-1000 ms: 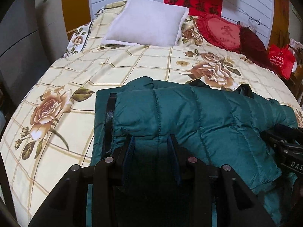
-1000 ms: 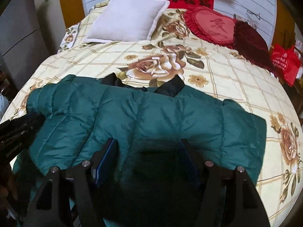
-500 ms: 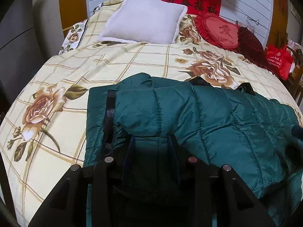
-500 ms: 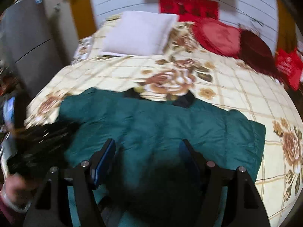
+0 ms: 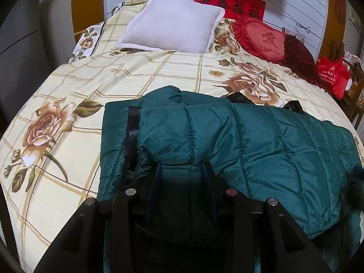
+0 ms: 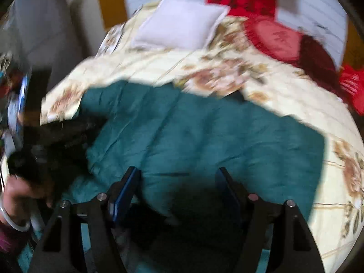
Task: Fold large clothes
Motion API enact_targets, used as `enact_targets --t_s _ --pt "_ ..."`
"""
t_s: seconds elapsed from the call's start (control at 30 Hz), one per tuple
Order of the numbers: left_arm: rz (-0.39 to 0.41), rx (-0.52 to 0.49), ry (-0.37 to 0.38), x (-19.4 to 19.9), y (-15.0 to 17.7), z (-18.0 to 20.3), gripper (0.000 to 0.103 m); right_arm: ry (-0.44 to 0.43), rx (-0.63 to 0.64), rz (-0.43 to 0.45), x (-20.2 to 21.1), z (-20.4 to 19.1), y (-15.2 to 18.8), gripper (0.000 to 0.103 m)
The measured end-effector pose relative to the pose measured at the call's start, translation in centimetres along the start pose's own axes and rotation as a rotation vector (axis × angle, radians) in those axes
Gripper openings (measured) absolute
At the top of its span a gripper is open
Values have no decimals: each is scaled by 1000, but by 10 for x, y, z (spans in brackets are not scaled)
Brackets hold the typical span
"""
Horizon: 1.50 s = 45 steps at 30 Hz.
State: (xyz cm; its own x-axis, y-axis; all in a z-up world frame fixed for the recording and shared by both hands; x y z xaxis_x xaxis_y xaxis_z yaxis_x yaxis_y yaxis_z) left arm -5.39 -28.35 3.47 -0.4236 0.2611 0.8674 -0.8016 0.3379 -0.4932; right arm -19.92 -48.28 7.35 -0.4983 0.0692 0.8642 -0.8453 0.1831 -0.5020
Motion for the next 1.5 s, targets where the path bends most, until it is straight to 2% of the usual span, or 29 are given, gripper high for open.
enact_targets --t_s 0.17,0.2,0.27,0.37,0.57,0.63,0.7,0.73,0.83,0.9,1.03,1.1,1.2,1.23,1.33,1.43,1.5 --pt "4 -3 -4 0 0 1 49 130 -112 -51 -10 53 8 74" --pt "8 -6 -1 0 0 1 49 160 -123 -91 -23 64 13 74" --pt "13 -13 -9 -1 0 5 49 118 -137 -96 -36 75 21 75" --pt "11 -24 -41 -1 1 10 49 133 -144 -84 -37 73 21 75" --pt "18 -24 -43 -2 1 10 49 147 -128 -3 3 62 33 75" --pt "23 -25 -49 -2 2 12 49 154 -147 -23 0 70 41 75" --pt "27 -33 -59 -2 2 14 49 141 -157 -88 -21 80 46 82" --pt "29 -35 -64 -2 3 14 49 122 -173 -99 -29 86 47 87" --pt "34 -42 -75 -2 4 16 49 25 -261 -108 -34 102 51 89" --pt "35 -41 -73 -2 4 16 49 9 -285 -80 -21 105 55 89" --pt "41 -44 -82 -2 6 18 49 52 -265 9 4 96 64 89" --pt "44 -44 -85 -2 6 18 49 57 -234 4 2 88 63 89" --pt "48 -37 -68 3 7 15 49 109 -182 -87 -24 79 58 89" --pt "41 -32 -55 7 8 12 49 112 -182 -90 -25 79 60 89" --pt "13 -9 -3 24 15 1 49 88 -209 -72 -8 83 65 89" --pt "8 4 58 43 28 -12 49 40 -236 -36 16 87 74 89" --pt "19 3 73 58 41 -20 49 33 -243 -28 32 87 84 89"
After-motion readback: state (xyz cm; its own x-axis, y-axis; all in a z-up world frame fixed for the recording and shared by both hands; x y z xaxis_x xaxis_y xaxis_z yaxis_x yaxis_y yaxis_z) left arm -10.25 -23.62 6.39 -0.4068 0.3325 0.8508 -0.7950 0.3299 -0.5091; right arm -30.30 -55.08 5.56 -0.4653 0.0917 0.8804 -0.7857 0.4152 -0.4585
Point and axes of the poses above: each gripper's, at about its wrist camera, not at the fingertips, and x roughly against the way its jaws point, z to its right, y to its underside, the point moved 1 cm from there along -x, roughly the way its jaws point, and after that the axes turned 12 degrees about -z, right-handed, at the moved point
